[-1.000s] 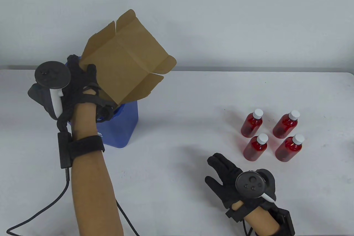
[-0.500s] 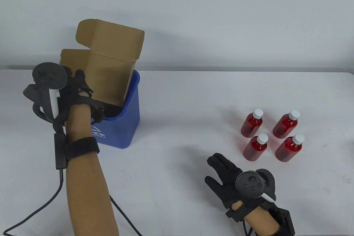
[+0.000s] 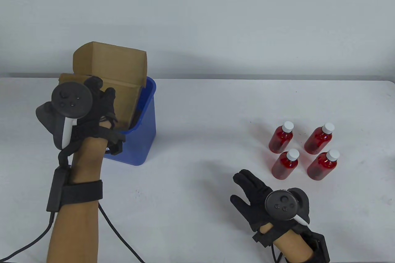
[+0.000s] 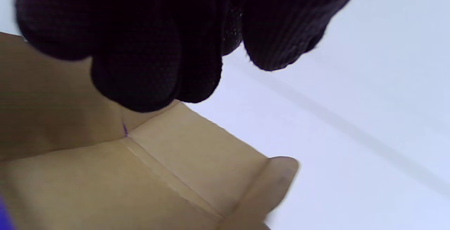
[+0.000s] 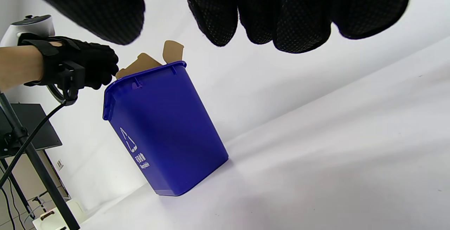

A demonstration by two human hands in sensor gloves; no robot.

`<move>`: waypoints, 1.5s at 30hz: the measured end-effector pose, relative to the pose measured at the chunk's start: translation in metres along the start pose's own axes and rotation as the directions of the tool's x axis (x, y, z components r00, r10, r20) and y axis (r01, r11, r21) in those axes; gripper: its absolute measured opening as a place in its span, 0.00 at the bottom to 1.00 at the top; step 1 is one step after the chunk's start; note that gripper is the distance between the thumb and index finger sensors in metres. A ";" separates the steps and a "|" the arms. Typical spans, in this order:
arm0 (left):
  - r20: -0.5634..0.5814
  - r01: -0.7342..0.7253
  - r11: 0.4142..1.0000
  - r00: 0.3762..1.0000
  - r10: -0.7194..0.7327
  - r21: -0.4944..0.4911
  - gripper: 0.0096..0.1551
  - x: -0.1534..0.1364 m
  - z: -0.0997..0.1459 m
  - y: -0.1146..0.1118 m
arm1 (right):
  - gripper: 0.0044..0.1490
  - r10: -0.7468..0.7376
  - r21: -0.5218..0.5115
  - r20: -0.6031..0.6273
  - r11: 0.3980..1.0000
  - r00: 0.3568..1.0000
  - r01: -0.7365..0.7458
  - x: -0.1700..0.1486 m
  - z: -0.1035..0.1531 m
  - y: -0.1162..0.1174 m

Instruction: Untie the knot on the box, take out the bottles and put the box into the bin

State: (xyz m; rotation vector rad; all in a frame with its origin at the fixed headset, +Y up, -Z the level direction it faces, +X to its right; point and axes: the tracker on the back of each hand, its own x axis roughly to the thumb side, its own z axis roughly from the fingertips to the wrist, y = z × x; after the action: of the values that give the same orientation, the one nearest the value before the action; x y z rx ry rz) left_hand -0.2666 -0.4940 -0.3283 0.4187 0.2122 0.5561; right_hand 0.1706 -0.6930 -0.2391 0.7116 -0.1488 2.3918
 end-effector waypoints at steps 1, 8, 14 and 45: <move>0.030 -0.003 1.000 1.000 0.003 0.002 0.35 0.002 0.006 0.001 | 0.44 0.000 -0.002 0.000 1.000 1.000 0.000 0.000 0.000 0.000; 0.190 0.029 1.000 0.981 -0.026 -0.011 0.37 0.006 0.048 -0.004 | 0.44 0.003 -0.004 0.001 1.000 1.000 -0.003 0.000 0.000 -0.001; 0.278 0.047 0.999 0.959 -0.045 0.000 0.39 0.000 0.081 -0.014 | 0.44 0.004 -0.011 -0.001 1.000 1.000 -0.004 -0.001 0.000 -0.002; 0.541 0.160 0.974 0.839 -0.048 -0.160 0.50 0.014 0.202 -0.145 | 0.46 0.074 -0.030 -0.007 0.997 0.997 -0.075 0.000 0.002 -0.005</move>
State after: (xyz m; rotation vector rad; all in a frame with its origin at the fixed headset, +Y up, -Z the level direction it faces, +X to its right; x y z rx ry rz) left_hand -0.1258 -0.6638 -0.2119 0.3490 -0.3590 0.3287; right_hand 0.1746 -0.6893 -0.2372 0.6967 -0.2117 2.4569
